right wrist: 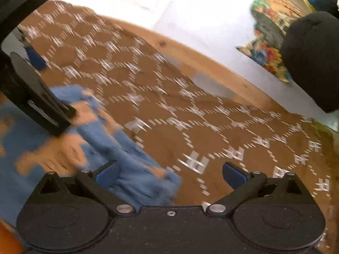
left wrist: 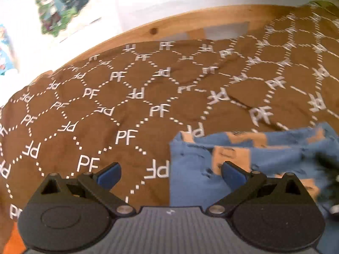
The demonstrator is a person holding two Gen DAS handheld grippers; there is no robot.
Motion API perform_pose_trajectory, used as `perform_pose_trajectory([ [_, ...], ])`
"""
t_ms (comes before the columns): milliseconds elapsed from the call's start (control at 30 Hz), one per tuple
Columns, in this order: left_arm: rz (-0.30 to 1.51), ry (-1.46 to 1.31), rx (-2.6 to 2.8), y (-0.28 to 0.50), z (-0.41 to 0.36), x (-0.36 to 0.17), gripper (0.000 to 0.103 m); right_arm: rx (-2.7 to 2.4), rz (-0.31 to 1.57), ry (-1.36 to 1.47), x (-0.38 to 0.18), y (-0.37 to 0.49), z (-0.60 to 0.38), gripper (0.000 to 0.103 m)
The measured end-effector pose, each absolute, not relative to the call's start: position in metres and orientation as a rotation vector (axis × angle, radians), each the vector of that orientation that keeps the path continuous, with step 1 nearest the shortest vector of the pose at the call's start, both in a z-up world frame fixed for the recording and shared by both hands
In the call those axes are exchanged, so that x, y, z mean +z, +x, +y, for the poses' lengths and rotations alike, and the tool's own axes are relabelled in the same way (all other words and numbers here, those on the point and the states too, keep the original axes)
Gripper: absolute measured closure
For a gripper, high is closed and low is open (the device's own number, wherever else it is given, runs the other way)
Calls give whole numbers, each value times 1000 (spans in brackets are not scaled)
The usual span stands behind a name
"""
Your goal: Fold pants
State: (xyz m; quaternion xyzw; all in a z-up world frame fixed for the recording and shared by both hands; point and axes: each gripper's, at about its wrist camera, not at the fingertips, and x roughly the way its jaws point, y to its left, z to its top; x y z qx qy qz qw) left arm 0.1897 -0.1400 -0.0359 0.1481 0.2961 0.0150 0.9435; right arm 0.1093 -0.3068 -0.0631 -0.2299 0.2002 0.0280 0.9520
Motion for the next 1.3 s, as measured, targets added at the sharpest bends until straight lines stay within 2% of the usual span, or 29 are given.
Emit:
perform_pose_trajectory([
  [200,596,240,58,193,-131,-43,0,106,460,-364,-63,118,-324,1],
  [400,564,188,-1,160,-128,-12,0,163,315,-345,-38,92,-319,1],
  [567,721,302,-18,148,-134,-33,0,260,514,-466,-67,98,-294,1],
  [900,797,128,-30,127,-108,-16,1,234,479,-405,-48,70,-300,1],
  [1067,851,93,-70,103,-100,-27,1,229,566,-455,-63,64,-286,1],
  [1300,877,-6,-89,96,-84,-28,0,203,635,-327,-56,67,-298,1],
])
